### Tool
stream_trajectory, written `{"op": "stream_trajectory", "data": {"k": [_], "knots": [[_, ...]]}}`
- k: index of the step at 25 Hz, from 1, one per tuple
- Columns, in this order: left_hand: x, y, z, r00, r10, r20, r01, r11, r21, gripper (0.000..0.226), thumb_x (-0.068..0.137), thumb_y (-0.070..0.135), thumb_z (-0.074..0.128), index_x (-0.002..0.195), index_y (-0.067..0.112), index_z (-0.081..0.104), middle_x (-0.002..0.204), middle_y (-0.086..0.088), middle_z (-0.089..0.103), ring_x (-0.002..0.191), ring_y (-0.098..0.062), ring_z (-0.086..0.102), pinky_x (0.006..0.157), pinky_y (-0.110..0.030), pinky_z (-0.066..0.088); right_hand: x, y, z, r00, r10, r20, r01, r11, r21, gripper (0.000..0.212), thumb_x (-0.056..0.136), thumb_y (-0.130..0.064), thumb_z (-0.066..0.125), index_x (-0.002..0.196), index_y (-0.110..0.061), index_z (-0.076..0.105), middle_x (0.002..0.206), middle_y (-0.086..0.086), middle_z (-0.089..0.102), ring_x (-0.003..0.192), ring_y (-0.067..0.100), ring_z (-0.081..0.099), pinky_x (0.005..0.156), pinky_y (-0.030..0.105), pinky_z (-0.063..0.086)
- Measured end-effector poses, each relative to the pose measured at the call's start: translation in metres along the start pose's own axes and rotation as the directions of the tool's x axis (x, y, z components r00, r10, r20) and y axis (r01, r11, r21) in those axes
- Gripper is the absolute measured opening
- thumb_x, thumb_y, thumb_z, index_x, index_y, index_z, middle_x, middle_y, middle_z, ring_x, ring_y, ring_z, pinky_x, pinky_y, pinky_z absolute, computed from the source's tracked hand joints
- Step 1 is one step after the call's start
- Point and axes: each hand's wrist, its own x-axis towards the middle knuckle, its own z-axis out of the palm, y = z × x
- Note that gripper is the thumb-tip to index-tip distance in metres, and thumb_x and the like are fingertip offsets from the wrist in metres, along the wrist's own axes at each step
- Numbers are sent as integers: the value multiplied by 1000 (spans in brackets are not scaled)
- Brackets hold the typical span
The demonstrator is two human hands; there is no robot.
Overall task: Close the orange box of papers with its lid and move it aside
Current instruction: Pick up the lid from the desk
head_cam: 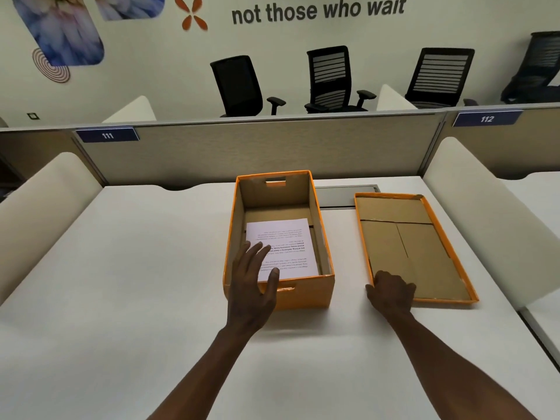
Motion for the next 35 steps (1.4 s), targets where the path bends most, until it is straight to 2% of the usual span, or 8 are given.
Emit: {"op": "stream_trajectory", "data": {"k": [6, 10, 15, 19, 22, 28, 31, 35], "knots": [[-17, 34, 2, 995, 82, -55, -90, 984, -153, 34, 95, 25, 63, 129, 18, 65, 131, 4, 66, 128, -8, 57, 107, -26, 48, -26, 2, -45, 961, 127, -247, 57, 780, 623, 8, 81, -21, 72, 77, -14, 70, 68, 3, 67, 64, 25, 59, 62, 28, 41], [-34, 81, 22, 979, 29, 200, 58, 907, -418, 15, 96, 21, 66, 109, 20, 74, 94, 8, 77, 85, -9, 75, 77, -36, 62, -50, 18, -106, 928, 255, -273, 132, 462, 877, 9, 85, -17, 74, 89, -8, 73, 77, 7, 70, 69, 21, 64, 67, 28, 48], [-26, 113, 82, 651, -200, 732, 591, 739, -324, 49, 95, 57, 56, 137, 33, 59, 134, 10, 65, 120, -6, 62, 107, -37, 51, -73, 53, -158, 960, 265, -93, 102, -23, 994, 24, 94, -19, 65, 110, -2, 67, 94, 3, 66, 86, 17, 61, 79, 35, 51], [-9, 117, 129, 340, -303, 890, 803, 586, -107, 90, 87, 73, 55, 160, 27, 26, 167, 0, 30, 150, -26, 35, 122, -46, 33, -111, 70, -178, 971, 198, -132, 142, -38, 989, 48, 84, -48, 69, 110, -8, 67, 99, 0, 69, 92, 16, 66, 82, 35, 58], [-1, 119, 139, 219, -213, 952, 928, 347, -136, 99, 83, 64, 64, 160, 20, 21, 165, -10, 31, 149, -38, 36, 119, -55, 34, -140, 80, -186, 972, 166, -165, 170, -13, 985, 58, 70, -65, 70, 106, -20, 67, 100, -4, 72, 92, 15, 70, 66, 23, 60], [8, 142, 126, 498, -99, 861, 824, 364, -434, 111, 56, 67, 87, 149, 28, 41, 151, -3, 51, 139, -32, 50, 113, -58, 42, -170, 109, -214, 970, 85, -228, 234, -79, 969, 51, 87, -19, 57, 137, -25, 55, 118, 4, 71, 109, 28, 68, 82, 40, 61], [19, 149, 102, 650, -114, 751, 707, 455, -542, 91, 74, 52, 83, 150, 35, 37, 152, -1, 48, 138, -28, 48, 107, -49, 45, -172, 128, -229, 960, 64, -273, 274, 3, 962, 56, 95, -6, 47, 144, -33, 50, 130, 5, 66, 115, 29, 65, 83, 55, 58], [26, 131, 49, 822, -135, 554, 510, 608, -609, 86, 80, 55, 74, 153, 46, 29, 152, 9, 45, 133, -20, 51, 103, -45, 50, -161, 110, -216, 951, 74, -300, 303, -22, 953, 63, 91, -55, 55, 146, -24, 49, 145, 1, 56, 131, 33, 53, 92, 55, 52]]}}
